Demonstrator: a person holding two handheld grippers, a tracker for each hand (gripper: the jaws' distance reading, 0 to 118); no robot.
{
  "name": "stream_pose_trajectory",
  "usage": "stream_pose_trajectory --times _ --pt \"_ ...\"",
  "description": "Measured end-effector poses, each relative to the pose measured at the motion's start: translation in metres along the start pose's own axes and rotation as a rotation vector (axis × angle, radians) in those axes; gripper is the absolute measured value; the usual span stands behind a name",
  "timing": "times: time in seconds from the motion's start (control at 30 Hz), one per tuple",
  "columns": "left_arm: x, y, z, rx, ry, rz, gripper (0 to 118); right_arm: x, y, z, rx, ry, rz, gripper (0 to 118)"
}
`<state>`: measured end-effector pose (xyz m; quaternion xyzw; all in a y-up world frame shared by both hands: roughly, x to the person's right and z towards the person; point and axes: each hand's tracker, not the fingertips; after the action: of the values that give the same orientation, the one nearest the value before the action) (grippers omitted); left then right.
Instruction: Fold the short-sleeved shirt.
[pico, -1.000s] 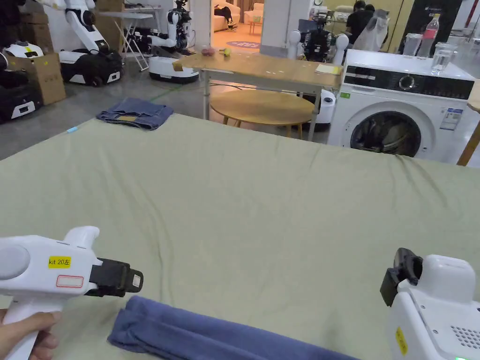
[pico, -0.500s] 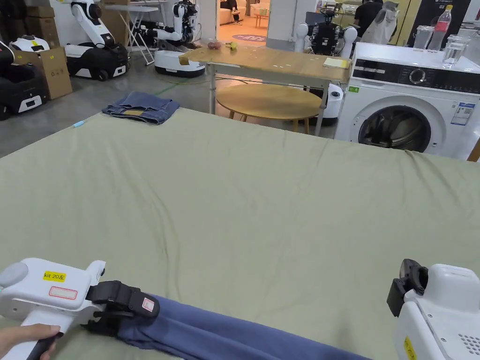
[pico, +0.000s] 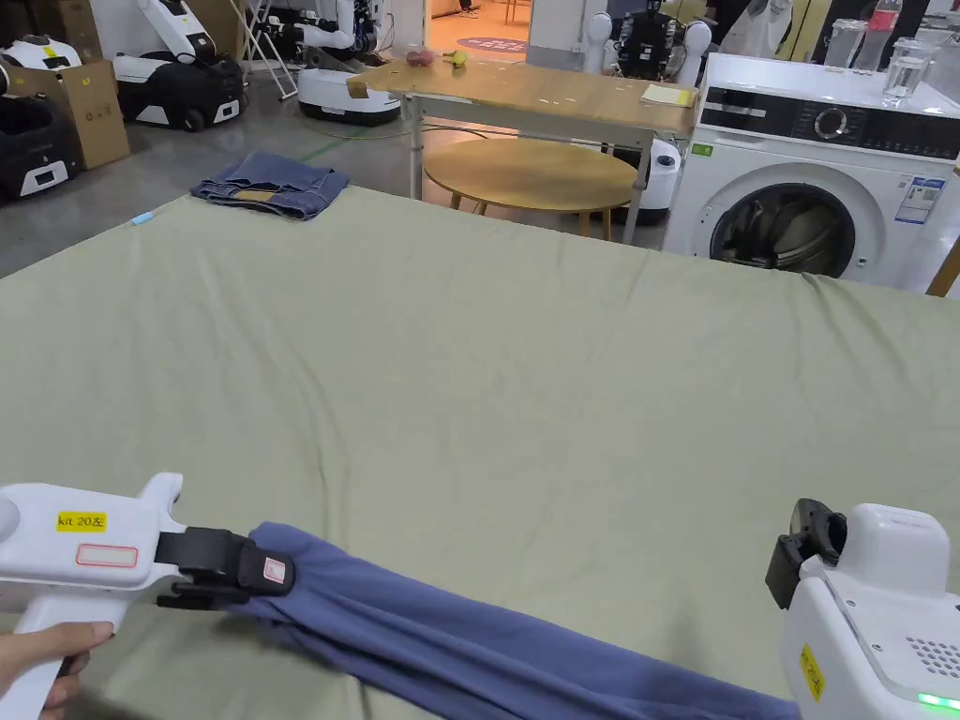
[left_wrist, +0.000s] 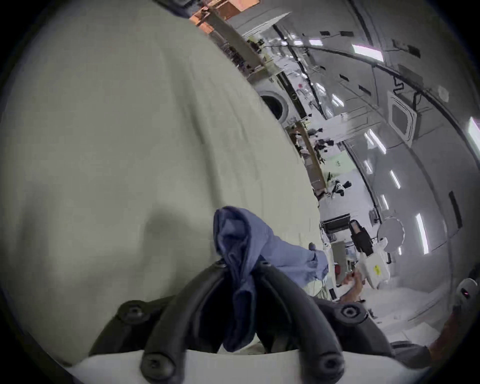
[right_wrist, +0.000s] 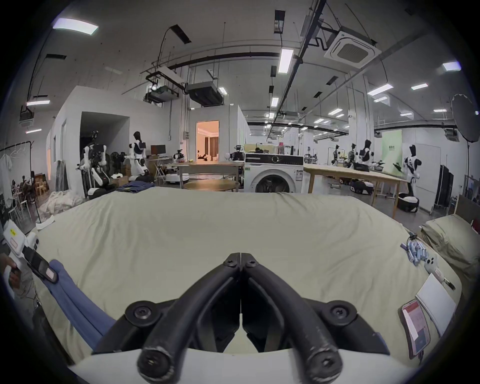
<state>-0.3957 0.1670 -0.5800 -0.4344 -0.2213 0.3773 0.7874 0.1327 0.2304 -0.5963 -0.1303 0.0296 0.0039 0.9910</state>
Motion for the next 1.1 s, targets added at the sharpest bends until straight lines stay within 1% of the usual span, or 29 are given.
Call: stream_pose_trajectory --times 0.13,0.2,0.3,0.4,0.53,0.6,0.63,0.73,0.87,0.97,1.1 --pt "0.01 0.013 0.031 0.045 0.032 -0.017 6 0.001 0.003 0.001 0.007 0.003 0.004 0" --pt "0.012 0.019 0.046 0.061 0.07 -0.024 6 0.0 0.004 0.002 0.01 0.006 0.004 0" --pt "0.017 0.023 0.063 0.067 0.187 -0.016 6 -0.001 0.005 0.002 0.012 0.013 0.007 0" --pt "0.033 0.02 0.063 0.034 0.293 -0.087 6 -0.002 0.005 0.002 0.013 0.018 0.012 0" --pt "0.059 0.017 0.057 0.03 0.276 -0.11 6 -0.003 0.004 0.001 0.009 0.024 0.008 0" --pt "0.075 0.015 0.054 0.036 0.228 -0.112 6 -0.004 0.003 0.001 0.003 0.024 0.012 0" --pt "0.083 0.015 0.051 0.028 0.173 -0.117 6 -0.004 0.003 0.001 0.002 0.025 0.014 0" --pt "0.109 0.01 0.036 -0.015 0.061 -0.125 6 -0.004 0.002 0.001 -0.003 0.024 0.018 0" --pt "0.14 0.002 -0.004 -0.083 0.02 -0.149 6 -0.002 0.0 0.001 -0.009 0.022 0.015 0" --pt "0.157 -0.006 -0.046 -0.157 0.025 -0.165 6 0.0 -0.003 0.002 -0.013 0.017 0.015 0" --pt "0.168 -0.019 -0.108 -0.238 0.152 -0.203 6 0.006 -0.005 0.004 -0.02 0.005 0.009 0"
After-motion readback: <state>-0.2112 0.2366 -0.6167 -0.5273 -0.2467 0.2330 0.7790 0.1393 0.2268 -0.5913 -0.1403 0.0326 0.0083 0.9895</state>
